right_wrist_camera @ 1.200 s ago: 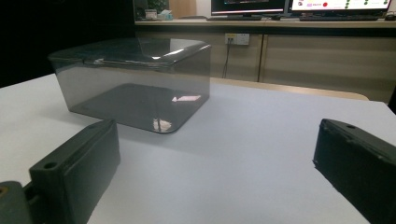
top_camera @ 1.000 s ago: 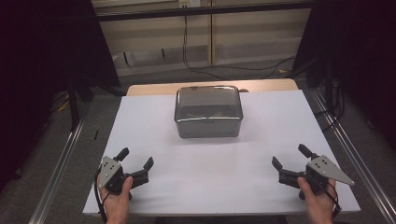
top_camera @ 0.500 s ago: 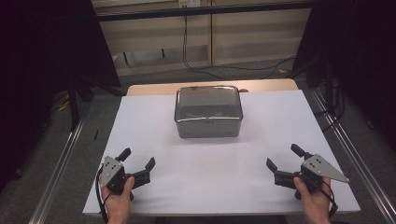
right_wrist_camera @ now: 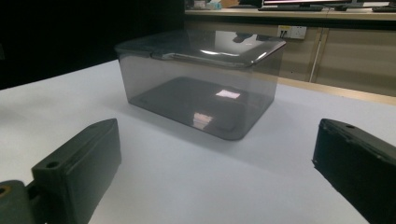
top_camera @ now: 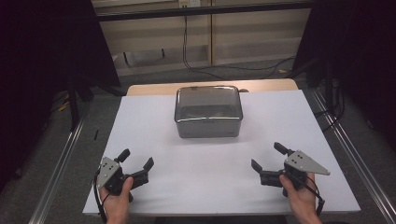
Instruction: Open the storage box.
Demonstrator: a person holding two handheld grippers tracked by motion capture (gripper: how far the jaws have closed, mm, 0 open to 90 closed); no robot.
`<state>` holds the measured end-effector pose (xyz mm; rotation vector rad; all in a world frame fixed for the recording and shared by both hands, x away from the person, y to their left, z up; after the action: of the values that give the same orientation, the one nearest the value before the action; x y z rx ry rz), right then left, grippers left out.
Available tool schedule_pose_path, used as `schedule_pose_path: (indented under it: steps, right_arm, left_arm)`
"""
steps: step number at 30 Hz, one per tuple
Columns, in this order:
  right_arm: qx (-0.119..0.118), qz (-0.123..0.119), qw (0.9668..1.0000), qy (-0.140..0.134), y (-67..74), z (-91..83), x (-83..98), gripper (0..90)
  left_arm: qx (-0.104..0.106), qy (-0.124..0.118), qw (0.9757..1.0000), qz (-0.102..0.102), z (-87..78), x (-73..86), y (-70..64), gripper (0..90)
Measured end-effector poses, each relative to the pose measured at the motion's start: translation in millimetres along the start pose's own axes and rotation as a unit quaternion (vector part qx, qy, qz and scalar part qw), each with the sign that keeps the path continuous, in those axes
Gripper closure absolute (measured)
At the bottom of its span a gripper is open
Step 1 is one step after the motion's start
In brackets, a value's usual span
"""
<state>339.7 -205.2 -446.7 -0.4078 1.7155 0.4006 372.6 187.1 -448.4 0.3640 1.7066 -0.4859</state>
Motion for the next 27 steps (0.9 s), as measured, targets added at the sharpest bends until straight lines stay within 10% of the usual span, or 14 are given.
schedule_pose_path:
  steps: [27]
  right_arm:
    - [-0.033,-0.004,0.9993,-0.016,25.9,56.0,-22.7,0.2]
  left_arm:
    - [-0.002,-0.005,0.9999,0.013,0.7,0.5,-0.6,3.5]
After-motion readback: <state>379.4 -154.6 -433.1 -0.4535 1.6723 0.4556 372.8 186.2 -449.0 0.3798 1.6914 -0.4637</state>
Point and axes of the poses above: each handheld gripper's, and its own axes: z roughly forward along the jaws, x roughly out of its underside, y roughly to its left, the point moved 9 cm from there along z, roughly forward along the jaws, and after that the axes turned 2 degrees about -y, right-handed, at the moved point
